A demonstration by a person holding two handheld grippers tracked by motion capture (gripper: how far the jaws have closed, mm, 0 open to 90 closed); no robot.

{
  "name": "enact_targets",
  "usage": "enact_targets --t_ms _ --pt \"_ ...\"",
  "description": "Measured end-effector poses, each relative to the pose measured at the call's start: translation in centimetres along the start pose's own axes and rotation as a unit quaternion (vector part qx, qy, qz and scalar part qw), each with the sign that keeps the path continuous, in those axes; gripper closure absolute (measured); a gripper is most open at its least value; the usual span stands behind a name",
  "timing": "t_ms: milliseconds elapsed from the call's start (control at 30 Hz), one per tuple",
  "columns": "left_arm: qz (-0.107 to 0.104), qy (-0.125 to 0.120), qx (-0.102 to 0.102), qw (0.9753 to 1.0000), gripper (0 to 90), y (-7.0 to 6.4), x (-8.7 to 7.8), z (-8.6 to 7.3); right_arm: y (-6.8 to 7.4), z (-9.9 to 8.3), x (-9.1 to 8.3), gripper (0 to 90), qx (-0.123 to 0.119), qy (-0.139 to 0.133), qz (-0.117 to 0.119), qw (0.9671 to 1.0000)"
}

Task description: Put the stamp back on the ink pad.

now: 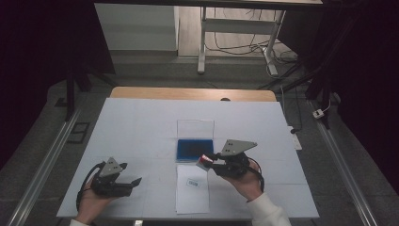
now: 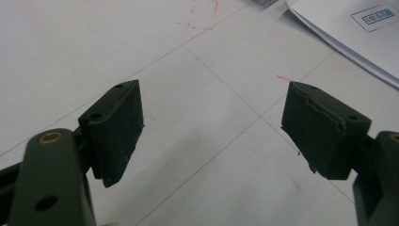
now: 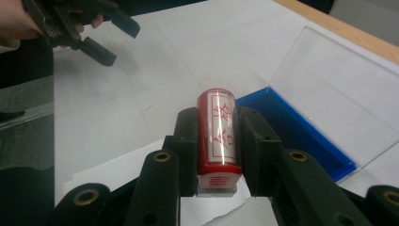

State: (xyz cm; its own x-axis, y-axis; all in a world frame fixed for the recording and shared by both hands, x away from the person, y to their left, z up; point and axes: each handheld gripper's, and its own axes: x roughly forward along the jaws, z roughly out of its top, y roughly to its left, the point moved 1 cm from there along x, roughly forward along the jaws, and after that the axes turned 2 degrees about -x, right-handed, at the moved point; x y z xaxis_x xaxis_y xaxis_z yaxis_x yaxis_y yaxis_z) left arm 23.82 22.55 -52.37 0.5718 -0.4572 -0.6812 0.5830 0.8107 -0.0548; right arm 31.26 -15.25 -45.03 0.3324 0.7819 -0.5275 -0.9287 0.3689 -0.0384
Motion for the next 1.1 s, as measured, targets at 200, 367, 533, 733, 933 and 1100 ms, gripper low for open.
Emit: enact_targets --t_ms 200,367,533,733,933,1100 --pt "0.002 0.000 -0.001 1.0000 21.4 0.1 0.0 0.0 -1.0 0.6 0.1 69.4 0.005 -0.007 -0.011 0.9999" --pt "0.001 0.000 -0.002 1.0000 21.4 0.1 -0.1 0.0 -2.1 0.8 1.2 69.4 0.013 0.000 -0.019 0.9997" --pt "0.002 -0.002 -0.003 1.0000 21.3 0.1 -0.1 0.0 -3.4 0.8 2.6 69.4 0.022 0.020 -0.024 0.9993" --pt "0.001 -0.001 -0.002 1.0000 21.3 0.1 -0.1 0.0 -4.6 0.9 3.9 69.3 0.033 0.036 -0.043 0.9979" --pt "0.001 0.000 0.000 1.0000 21.3 0.0 -0.1 0.0 -5.3 0.9 5.5 69.4 0.036 0.041 -0.055 0.9970" --pt "0.001 0.000 -0.002 1.0000 21.3 0.1 0.0 -0.1 -5.6 0.4 7.0 69.3 0.034 0.056 -0.057 0.9962"
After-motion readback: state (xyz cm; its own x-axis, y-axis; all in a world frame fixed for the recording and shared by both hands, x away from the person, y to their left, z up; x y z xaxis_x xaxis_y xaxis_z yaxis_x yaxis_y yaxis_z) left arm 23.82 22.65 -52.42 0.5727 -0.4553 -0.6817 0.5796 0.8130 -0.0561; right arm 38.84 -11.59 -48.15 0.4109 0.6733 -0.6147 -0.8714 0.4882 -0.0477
